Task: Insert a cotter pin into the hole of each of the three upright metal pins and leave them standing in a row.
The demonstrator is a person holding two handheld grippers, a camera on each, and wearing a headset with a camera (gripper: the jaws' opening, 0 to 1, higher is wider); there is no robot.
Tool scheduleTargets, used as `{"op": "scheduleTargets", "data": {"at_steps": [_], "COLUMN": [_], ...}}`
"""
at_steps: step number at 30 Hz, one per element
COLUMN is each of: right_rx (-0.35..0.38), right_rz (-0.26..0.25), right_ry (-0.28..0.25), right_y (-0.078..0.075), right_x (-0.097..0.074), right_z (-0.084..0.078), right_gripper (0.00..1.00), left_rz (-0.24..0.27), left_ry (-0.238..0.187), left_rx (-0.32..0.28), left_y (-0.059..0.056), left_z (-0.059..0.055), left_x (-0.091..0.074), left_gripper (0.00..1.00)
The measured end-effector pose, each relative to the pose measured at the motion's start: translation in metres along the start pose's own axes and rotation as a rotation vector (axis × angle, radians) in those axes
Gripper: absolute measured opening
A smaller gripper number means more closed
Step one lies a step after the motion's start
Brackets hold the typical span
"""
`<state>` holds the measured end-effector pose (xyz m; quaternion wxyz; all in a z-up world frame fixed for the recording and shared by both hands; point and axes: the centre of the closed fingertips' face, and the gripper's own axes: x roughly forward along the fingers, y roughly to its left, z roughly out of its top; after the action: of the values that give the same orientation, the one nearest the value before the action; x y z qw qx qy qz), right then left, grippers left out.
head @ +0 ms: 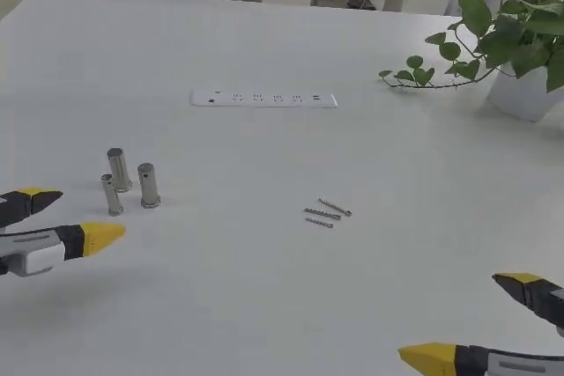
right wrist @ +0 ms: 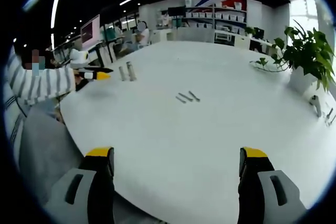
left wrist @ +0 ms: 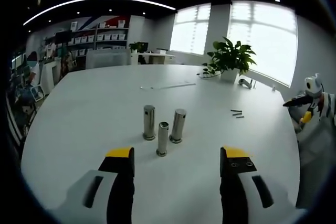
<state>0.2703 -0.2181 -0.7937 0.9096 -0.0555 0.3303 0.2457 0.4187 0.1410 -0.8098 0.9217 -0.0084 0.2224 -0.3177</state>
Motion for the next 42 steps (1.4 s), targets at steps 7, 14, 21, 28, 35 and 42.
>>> {"op": "scheduleTargets", "data": {"at_steps": [7, 14, 21, 28, 35, 42], "right_rx": [0.002, -0.001, -0.007, -0.015, -0.018, -0.018], "right_rz": [-0.003, -0.002, -0.001, -0.009, -0.017, -0.017], "right_ry": [-0.002, 0.003, 0.005, 0.006, 0.004, 0.005], "right_y": [-0.001, 0.0, 0.0, -0.003, -0.005, -0.001], "right_x": [0.0, -0.001, -0.001, -0.002, -0.004, -0.004], "right_z": [0.0, 0.0, 0.001, 0.002, 0.004, 0.004], "right_gripper": [1.0, 1.0, 1.0, 1.0, 1.0, 1.0], "left_rz": [0.004, 0.003, -0.001, 0.009, 0.037, 0.026], "left_ry": [-0.011, 0.004, 0.03, 0.048, 0.057, 0.062], "left_rx": [0.02, 0.051, 0.043, 0.066, 0.081, 0.084], "left_y": [0.004, 0.004, 0.008, 0.009, 0.015, 0.014], "left_z": [0.009, 0.01, 0.002, -0.001, 0.0, 0.0], "left_x": [0.009, 0.017, 0.025, 0.031, 0.04, 0.046], "left_gripper": [0.56, 0.51, 0.46, 0.42, 0.38, 0.33]}}
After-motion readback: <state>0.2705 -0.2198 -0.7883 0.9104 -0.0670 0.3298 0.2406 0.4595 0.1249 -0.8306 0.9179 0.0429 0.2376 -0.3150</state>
